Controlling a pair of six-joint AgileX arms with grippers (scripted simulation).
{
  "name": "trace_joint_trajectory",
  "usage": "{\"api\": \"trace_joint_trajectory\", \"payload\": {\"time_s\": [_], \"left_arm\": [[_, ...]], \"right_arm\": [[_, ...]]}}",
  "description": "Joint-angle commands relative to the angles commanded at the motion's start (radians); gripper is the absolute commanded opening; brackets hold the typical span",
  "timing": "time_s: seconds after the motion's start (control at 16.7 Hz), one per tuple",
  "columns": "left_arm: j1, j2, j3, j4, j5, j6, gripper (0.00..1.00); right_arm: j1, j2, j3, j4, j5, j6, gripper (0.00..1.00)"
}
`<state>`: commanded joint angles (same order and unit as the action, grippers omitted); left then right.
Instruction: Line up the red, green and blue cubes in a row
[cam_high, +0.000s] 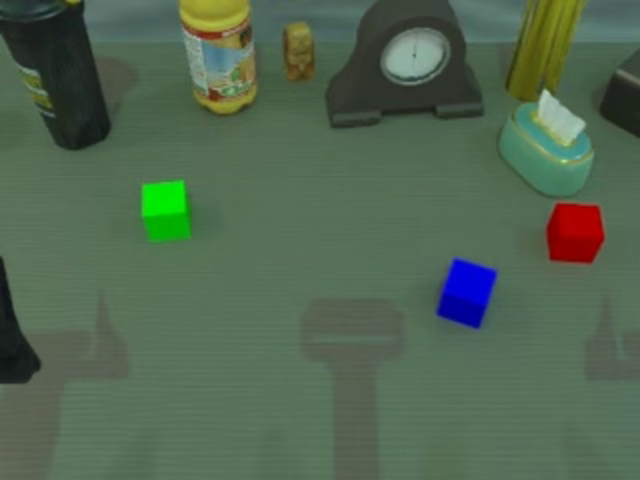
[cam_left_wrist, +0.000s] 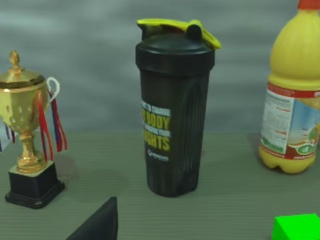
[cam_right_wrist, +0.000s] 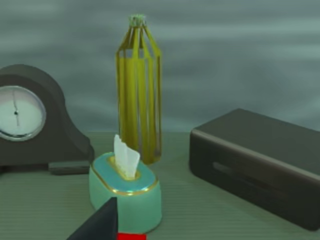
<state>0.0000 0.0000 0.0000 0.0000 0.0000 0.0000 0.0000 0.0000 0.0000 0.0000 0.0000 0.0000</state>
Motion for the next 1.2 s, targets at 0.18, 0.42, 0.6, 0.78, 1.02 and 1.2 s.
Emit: {"api": "trace_joint_trajectory", "payload": {"time_s": [0.18, 0.42, 0.6, 0.78, 1.02, 1.2], "left_arm": [[0.000, 0.000, 0.000, 0.000, 0.000, 0.000, 1.00], [0.000, 0.000, 0.000, 0.000, 0.000, 0.000, 1.00], [0.000, 0.000, 0.000, 0.000, 0.000, 0.000, 1.00], [0.000, 0.000, 0.000, 0.000, 0.000, 0.000, 1.00], [0.000, 0.000, 0.000, 0.000, 0.000, 0.000, 1.00], [0.000, 0.000, 0.000, 0.000, 0.000, 0.000, 1.00]], "right_arm": [[0.002, 0.010, 0.010, -0.007, -0.001, 0.002, 1.00], [0.018, 0.155, 0.152, -0.104, -0.004, 0.023, 1.00], [0.034, 0.373, 0.352, -0.231, -0.003, 0.052, 1.00], [0.053, 0.679, 0.597, -0.391, -0.001, 0.087, 1.00], [0.082, 1.148, 0.947, -0.628, 0.000, 0.136, 1.00], [0.103, 1.468, 1.193, -0.802, 0.000, 0.172, 1.00]]}}
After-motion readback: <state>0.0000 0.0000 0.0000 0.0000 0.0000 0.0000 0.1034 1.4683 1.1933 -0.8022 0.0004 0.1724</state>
